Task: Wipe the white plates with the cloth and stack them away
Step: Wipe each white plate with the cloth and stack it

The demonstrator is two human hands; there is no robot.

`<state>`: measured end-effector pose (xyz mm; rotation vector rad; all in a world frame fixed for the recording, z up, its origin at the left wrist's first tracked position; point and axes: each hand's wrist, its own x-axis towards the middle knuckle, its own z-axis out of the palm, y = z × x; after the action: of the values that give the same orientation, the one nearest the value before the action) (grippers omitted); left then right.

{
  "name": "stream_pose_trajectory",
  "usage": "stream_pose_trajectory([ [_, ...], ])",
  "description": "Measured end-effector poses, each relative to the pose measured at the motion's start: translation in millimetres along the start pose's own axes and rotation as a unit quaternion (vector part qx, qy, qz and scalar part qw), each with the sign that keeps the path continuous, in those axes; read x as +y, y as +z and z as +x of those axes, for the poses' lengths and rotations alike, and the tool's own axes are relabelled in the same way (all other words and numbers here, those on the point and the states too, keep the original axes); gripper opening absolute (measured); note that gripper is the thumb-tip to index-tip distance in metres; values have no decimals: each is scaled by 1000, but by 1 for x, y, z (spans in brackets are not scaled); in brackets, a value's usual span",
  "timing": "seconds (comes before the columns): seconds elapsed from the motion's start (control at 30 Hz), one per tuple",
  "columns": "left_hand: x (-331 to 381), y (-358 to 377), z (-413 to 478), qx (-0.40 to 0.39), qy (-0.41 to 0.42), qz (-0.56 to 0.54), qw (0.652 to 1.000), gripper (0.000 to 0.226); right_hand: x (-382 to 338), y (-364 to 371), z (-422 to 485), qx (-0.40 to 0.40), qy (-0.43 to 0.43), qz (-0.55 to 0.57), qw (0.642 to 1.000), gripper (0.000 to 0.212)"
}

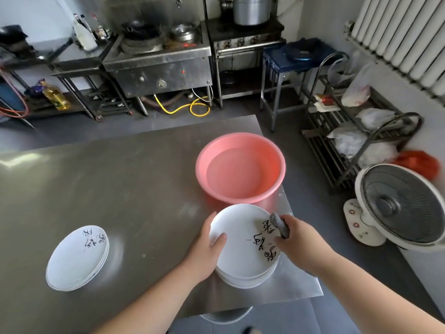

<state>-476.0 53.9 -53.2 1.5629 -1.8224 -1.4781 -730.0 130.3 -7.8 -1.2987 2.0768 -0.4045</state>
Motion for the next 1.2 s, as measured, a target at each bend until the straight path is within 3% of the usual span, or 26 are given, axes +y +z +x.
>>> stream_pose_trajectory([
  [0.27,-9,0,3,19,14,27,999,67,2,6,-5,19,-16,-61,998,18],
  [0.43,-3,-10,5,8,11,71,997,68,0,-7,-7,78,-18,-111,991,20],
  [0.7,-17,-80,14,37,20,155,987,80,-61,-14,7,114,-50,-165,978,26],
  [0.9,-62,-193,3,119,-17,200,972,55,-157,43,31,73,-133,-139,979,22],
  [0.97,-84,-233,-8,142,-47,227,962,52,-193,72,39,54,-152,-136,977,31],
  [1.1,-135,-301,-33,147,-96,247,953,33,-253,143,56,8,-192,-164,968,25],
  [1.2,-176,-340,-47,175,-160,272,933,50,-289,197,66,-35,-200,-187,961,33],
])
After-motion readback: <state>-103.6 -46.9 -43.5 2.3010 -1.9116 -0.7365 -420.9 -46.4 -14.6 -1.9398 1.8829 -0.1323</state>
